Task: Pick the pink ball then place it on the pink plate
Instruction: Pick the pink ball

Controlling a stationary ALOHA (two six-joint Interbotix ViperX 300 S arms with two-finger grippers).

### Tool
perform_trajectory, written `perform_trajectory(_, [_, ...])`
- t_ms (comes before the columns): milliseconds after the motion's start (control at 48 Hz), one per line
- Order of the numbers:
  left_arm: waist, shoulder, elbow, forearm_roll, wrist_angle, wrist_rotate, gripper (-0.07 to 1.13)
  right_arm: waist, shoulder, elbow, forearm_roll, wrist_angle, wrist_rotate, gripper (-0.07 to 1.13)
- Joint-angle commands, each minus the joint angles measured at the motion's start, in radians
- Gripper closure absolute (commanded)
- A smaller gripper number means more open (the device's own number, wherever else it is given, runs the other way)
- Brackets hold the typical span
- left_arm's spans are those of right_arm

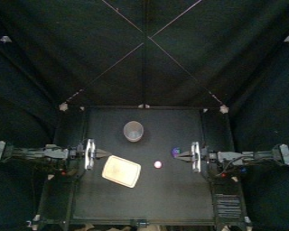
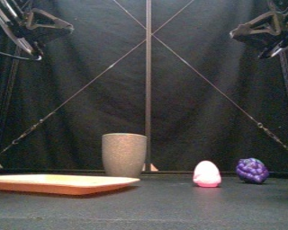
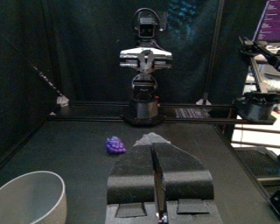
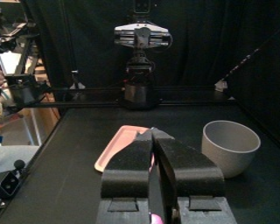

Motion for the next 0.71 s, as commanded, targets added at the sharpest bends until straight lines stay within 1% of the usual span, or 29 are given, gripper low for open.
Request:
perform_trajectory(21, [0.025, 0.006, 0.003, -0.025, -0.014, 0.0, 1.02, -0.014, 0.034, -0.018, -0.002, 0.0, 0.0, 1.02])
perform_trajectory(167, [0.026, 0.008, 0.009, -0.034, -0.02, 0.003, 1.02, -0.043, 0.121, -0.02, -0.003, -0.002, -0.002, 0.99])
perform_trajectory(271, [0.028, 0.006, 0.009, -0.032, -0.021, 0.005, 1.02, -0.052, 0.216, -0.018, -0.003, -0.002, 0.0, 0.9])
perform_trajectory(354, [0.029, 0.008, 0.009, -0.031, -0.023, 0.006, 1.02, -0.051, 0.29, -0.018, 0.0, -0.008, 0.003, 0.73])
perform_trajectory(521, [0.037, 0.008, 0.009, -0.026, -0.031, 0.006, 1.02, -0.052, 0.433, -0.034, 0.021, -0.032, 0.012, 0.27])
perform_trajectory(542, [0.037, 0.008, 0.009, -0.025, -0.032, 0.006, 1.02, -0.054, 0.46, -0.041, 0.028, -0.034, 0.015, 0.2])
perform_trajectory(562, [0.038, 0.008, 0.009, -0.025, -0.034, 0.006, 1.02, -0.054, 0.479, -0.044, 0.032, -0.037, 0.017, 0.16])
perform_trajectory(625, [0.04, 0.008, 0.011, -0.023, -0.038, 0.006, 1.02, -0.049, 0.538, -0.064, 0.046, -0.035, 0.018, 0.07])
perform_trajectory(708, [0.041, 0.008, 0.011, -0.023, -0.04, 0.006, 1.02, -0.044, 0.623, -0.091, 0.051, -0.035, 0.018, 0.06])
